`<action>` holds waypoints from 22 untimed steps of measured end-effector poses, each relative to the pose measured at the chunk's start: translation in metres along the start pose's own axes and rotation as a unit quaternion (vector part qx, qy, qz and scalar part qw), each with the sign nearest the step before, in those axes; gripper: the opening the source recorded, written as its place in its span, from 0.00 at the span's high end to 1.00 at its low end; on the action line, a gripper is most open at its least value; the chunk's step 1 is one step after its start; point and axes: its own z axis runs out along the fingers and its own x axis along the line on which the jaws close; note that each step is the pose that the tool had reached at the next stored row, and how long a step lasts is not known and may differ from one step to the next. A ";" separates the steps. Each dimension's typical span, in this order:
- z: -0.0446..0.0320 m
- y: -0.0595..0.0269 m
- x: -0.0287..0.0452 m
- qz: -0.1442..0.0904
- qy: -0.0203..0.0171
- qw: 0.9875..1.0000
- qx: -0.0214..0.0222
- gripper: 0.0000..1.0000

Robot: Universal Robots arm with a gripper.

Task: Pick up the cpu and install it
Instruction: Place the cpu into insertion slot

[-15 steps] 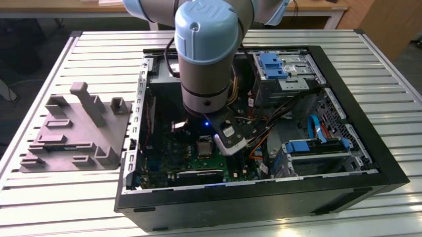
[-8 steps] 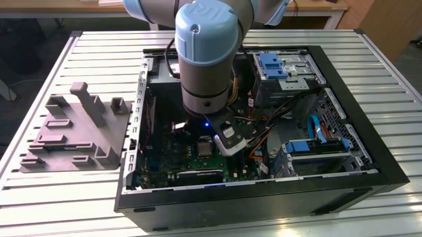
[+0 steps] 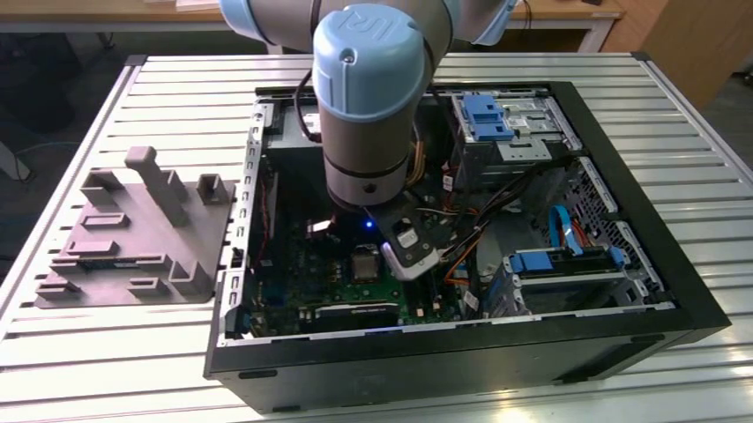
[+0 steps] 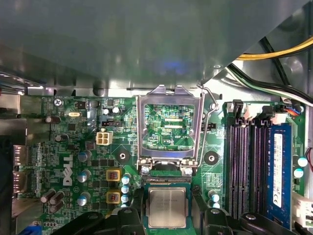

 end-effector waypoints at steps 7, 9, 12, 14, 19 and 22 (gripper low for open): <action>0.0005 0.0000 0.0002 0.000 0.000 1.000 0.000 0.53; 0.0003 0.0000 0.0002 0.000 0.000 1.000 0.000 0.53; 0.0001 0.0000 0.0002 0.003 0.000 1.000 0.000 0.53; 0.0001 0.0000 0.0002 0.004 0.000 1.000 0.000 0.53; 0.0010 0.0000 0.0002 0.006 0.000 1.000 0.000 0.53; 0.0017 0.0000 0.0002 0.006 0.000 1.000 0.000 0.53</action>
